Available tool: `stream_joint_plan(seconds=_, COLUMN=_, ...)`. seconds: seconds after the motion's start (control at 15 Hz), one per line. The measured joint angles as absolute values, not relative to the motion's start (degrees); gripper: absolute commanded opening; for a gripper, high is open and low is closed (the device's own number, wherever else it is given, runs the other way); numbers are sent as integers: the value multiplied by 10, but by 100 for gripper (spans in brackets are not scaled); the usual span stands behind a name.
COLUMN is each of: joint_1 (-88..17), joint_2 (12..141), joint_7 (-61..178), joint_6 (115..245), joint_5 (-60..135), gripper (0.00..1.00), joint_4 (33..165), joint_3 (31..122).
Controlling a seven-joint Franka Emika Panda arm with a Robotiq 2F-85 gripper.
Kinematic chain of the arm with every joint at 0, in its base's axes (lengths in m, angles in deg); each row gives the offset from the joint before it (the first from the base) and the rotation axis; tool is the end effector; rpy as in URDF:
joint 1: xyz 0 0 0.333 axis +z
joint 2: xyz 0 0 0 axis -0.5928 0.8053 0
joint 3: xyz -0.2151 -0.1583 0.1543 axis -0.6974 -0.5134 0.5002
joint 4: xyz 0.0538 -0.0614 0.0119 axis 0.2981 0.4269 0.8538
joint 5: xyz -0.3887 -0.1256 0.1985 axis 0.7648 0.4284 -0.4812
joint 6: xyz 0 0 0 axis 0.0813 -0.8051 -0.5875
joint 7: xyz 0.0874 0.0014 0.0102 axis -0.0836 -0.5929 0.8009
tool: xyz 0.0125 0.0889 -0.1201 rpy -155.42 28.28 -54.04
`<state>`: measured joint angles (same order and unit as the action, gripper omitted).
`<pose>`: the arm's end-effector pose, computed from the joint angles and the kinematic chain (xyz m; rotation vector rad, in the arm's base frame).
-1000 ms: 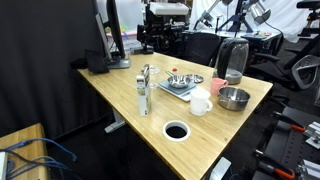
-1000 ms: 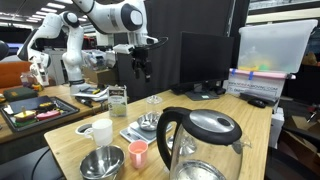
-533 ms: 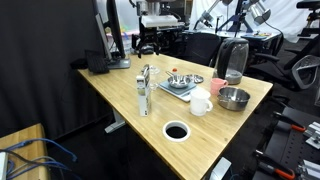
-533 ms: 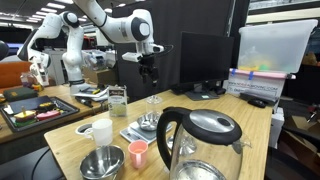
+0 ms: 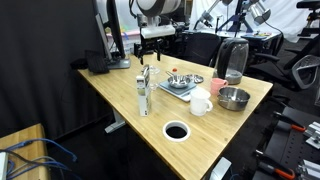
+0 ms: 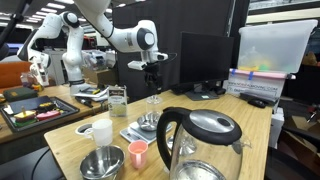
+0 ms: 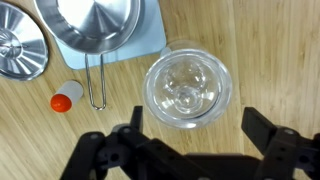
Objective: Remove the lid from the glass object and put it on the table
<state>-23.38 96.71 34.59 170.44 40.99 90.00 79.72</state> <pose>0.7613 0.1594 0.2343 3.0549 -0.3485 0.1714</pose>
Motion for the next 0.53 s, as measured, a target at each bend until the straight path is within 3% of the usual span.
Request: stream_joint_plan(seconds=0.53, joint_1=-228, joint_2=1006, joint_7=326, joint_6=1684, joint_5=410, gripper=100, joint_4=876, joint_3=785)
